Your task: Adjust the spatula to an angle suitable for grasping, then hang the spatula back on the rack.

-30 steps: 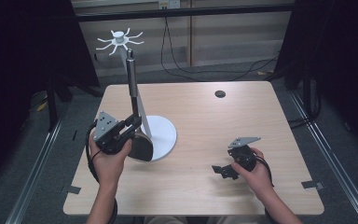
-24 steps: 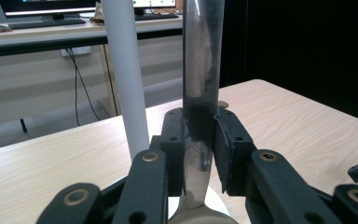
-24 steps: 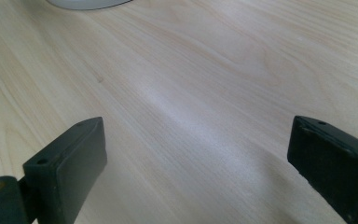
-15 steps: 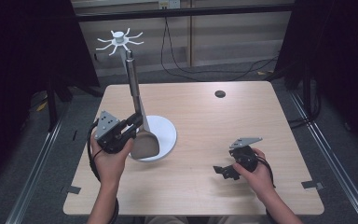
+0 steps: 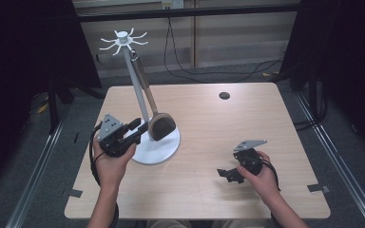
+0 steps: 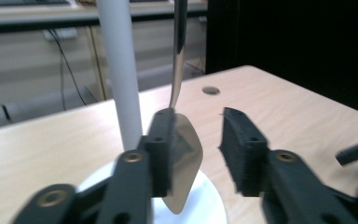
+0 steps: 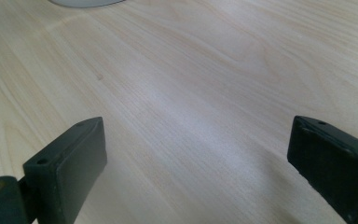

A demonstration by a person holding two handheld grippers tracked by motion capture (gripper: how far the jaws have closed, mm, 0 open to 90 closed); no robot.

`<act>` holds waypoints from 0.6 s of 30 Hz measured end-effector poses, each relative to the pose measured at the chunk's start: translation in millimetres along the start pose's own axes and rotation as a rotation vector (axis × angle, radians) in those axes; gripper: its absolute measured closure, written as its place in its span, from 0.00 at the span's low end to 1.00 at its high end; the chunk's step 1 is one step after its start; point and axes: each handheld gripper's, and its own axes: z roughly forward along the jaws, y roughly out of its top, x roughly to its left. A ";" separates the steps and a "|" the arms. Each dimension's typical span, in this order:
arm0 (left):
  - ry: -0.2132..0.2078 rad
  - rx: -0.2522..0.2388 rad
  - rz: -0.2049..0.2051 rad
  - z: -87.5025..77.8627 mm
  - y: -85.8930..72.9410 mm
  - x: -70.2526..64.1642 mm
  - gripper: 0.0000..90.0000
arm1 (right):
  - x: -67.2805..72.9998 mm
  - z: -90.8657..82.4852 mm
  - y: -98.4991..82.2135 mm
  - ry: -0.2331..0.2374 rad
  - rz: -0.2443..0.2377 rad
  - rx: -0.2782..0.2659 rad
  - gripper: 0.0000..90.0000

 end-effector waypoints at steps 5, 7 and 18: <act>-0.029 0.084 0.001 5.6 -7.4 -2.3 0.48 | -0.2 -0.8 0.1 -0.001 0.001 0.003 0.05; -0.017 0.094 0.000 5.9 -9.5 -3.4 0.42 | -0.3 -1.2 0.3 0.004 0.003 0.001 0.05; 0.003 0.113 -0.014 1.3 -14.1 -5.6 0.26 | -0.7 -4.7 0.6 -0.002 0.007 -0.007 0.05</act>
